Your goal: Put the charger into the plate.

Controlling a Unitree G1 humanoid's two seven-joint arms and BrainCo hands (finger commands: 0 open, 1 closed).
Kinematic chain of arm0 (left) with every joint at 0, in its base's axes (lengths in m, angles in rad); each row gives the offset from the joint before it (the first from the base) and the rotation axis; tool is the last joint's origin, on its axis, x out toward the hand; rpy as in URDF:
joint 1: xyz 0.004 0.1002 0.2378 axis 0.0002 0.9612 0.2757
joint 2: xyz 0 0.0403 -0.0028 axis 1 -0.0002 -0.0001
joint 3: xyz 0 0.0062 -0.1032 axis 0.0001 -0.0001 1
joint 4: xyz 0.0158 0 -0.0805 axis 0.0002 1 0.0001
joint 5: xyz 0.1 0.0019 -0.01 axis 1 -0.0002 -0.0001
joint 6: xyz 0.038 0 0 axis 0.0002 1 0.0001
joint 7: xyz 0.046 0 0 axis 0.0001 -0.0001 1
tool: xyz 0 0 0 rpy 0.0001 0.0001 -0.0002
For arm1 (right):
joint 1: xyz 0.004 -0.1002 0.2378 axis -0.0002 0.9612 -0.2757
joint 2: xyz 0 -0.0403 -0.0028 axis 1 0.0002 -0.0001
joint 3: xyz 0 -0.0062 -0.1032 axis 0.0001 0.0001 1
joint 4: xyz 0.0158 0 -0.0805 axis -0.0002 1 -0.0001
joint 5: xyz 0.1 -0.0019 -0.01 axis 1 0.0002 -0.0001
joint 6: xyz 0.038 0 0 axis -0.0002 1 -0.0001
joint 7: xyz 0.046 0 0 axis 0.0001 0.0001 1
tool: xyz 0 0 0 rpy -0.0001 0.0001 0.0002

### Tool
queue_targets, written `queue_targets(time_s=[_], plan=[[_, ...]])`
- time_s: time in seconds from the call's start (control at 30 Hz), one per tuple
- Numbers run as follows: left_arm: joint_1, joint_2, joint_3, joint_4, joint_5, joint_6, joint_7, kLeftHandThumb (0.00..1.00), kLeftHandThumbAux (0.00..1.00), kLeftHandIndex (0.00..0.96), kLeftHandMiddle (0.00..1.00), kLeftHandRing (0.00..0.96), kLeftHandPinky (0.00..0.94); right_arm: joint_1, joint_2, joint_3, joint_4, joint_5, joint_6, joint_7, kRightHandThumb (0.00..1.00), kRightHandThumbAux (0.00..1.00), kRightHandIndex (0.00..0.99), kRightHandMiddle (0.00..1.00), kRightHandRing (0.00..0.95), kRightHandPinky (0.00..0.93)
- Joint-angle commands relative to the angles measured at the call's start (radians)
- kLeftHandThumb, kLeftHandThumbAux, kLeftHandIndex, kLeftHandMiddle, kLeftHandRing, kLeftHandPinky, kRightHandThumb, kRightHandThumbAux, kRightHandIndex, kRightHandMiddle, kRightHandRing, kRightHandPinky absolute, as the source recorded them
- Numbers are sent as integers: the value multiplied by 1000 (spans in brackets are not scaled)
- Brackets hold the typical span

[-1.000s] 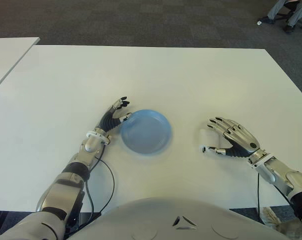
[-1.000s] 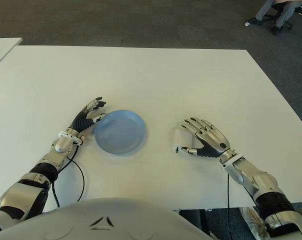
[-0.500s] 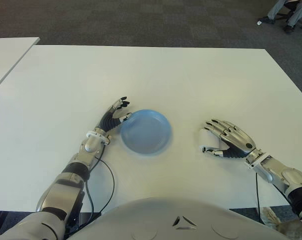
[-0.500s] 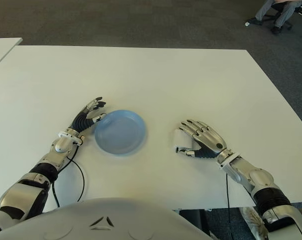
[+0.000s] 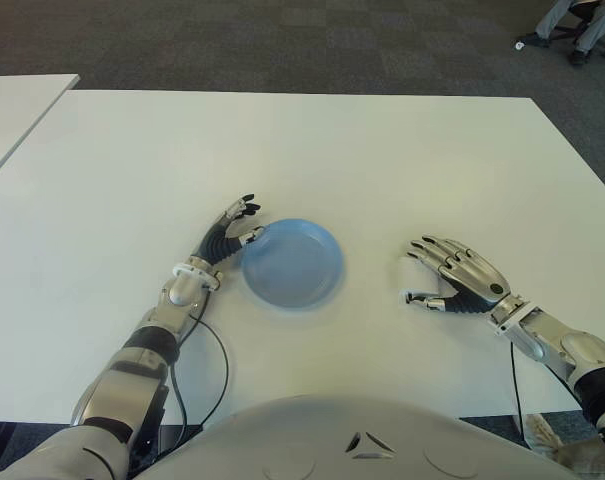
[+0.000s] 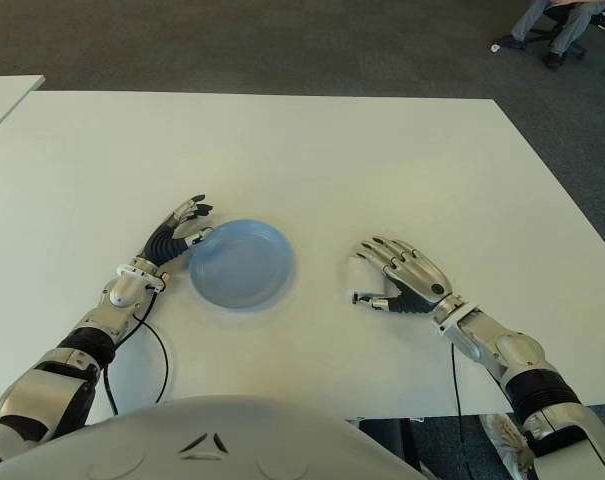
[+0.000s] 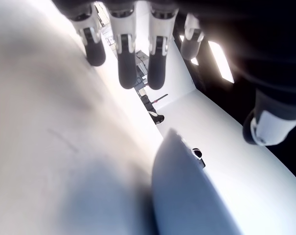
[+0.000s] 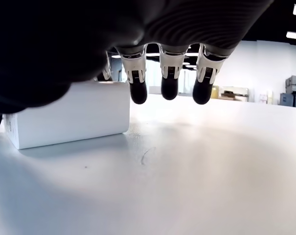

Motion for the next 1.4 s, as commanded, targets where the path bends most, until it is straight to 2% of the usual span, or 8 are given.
queue_targets(time_s=[0.03,0.7,1.03,1.1,1.23,1.33,1.37,1.4], plan=[[86,-7,-26,42,21,94,-63,0,466,70,208,207,159,-11,-12,29,17,-35,16,2,208,135,0,0,0,0],[89,-6,-28,40,24,88,-56,0,493,83,212,205,150,-31,-25,64,19,-28,42,44,176,151,0,0,0,0],[90,-6,-27,36,16,75,-68,0,486,71,206,202,155,-40,-26,66,41,-9,34,52,178,180,16,4,14,72],[90,-6,-28,35,17,72,-69,0,480,68,206,202,157,-41,-31,64,34,-3,32,66,201,215,71,42,53,108],[89,-3,-31,35,24,65,-64,0,469,63,210,209,160,-40,-40,64,16,6,29,92,245,268,139,194,202,235],[87,-3,-34,35,28,65,-61,0,467,61,213,210,152,-46,-45,64,20,20,13,107,286,326,233,434,418,440],[87,-3,-34,35,27,64,-62,0,467,61,214,210,151,-47,-45,64,23,25,8,111,291,332,244,459,440,461],[87,-3,-33,36,26,63,-63,0,469,61,214,210,152,-49,-45,66,26,28,3,112,302,355,284,521,492,528]])
